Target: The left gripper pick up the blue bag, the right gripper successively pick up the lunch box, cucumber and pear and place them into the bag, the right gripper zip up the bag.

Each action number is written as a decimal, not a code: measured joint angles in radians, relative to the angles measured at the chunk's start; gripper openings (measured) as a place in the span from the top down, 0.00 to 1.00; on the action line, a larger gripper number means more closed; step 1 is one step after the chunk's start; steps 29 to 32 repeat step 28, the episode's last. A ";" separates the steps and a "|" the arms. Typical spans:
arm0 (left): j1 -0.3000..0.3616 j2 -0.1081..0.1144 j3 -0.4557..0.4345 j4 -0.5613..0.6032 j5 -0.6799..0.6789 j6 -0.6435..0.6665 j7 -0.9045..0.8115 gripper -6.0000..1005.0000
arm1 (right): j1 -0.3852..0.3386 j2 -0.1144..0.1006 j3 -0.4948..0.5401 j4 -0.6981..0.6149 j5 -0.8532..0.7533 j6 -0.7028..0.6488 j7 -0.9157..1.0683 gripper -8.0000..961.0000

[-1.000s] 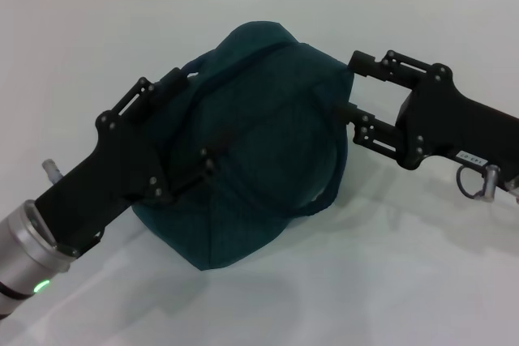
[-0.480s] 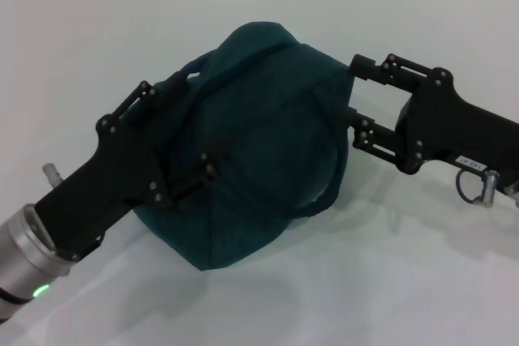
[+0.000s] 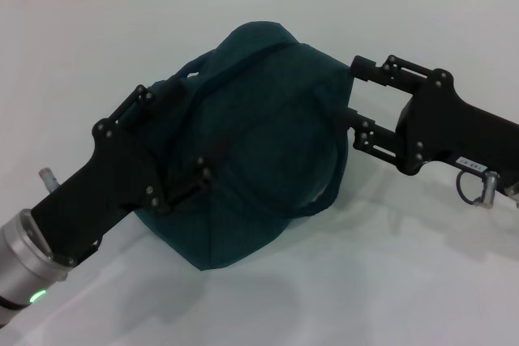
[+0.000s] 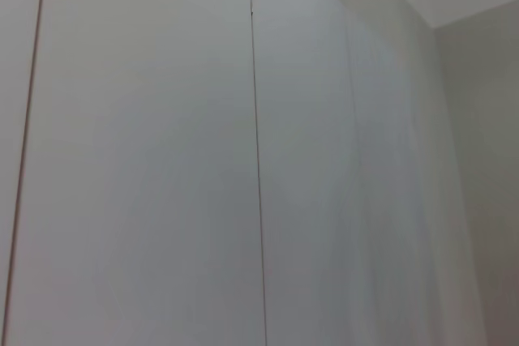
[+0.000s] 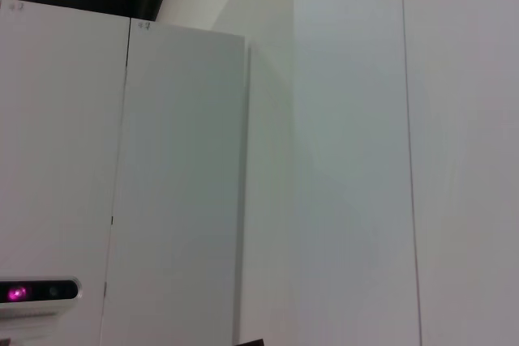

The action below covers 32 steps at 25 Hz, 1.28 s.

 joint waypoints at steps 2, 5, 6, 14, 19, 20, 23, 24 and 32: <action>0.001 0.000 0.000 0.000 0.000 0.000 0.000 0.19 | 0.000 0.000 0.000 0.000 0.000 0.001 0.000 0.40; 0.002 0.000 0.000 0.000 0.000 0.000 0.000 0.19 | 0.000 0.001 0.001 0.000 0.001 0.002 0.000 0.40; 0.002 0.000 0.000 0.000 0.000 0.000 0.000 0.19 | 0.000 0.001 0.001 0.000 0.001 0.002 0.000 0.40; 0.002 0.000 0.000 0.000 -0.001 -0.002 0.000 0.19 | 0.000 0.003 0.005 0.007 0.003 0.002 -0.012 0.40; 0.002 0.000 0.000 0.000 0.000 -0.005 0.000 0.19 | 0.000 0.005 0.006 0.008 0.003 -0.001 -0.026 0.40; 0.002 0.000 0.000 0.000 0.000 -0.006 0.000 0.19 | 0.000 0.005 0.006 0.008 0.003 0.000 -0.026 0.40; 0.000 0.000 0.000 0.000 0.000 -0.008 0.000 0.19 | 0.003 0.006 0.006 0.011 0.003 0.005 -0.026 0.40; 0.000 0.000 0.000 0.000 0.000 -0.009 0.000 0.19 | 0.003 0.006 0.004 0.011 0.003 0.005 -0.026 0.40; 0.000 0.000 0.002 0.000 0.000 -0.009 0.013 0.19 | 0.003 0.006 0.000 0.011 0.003 -0.001 -0.026 0.40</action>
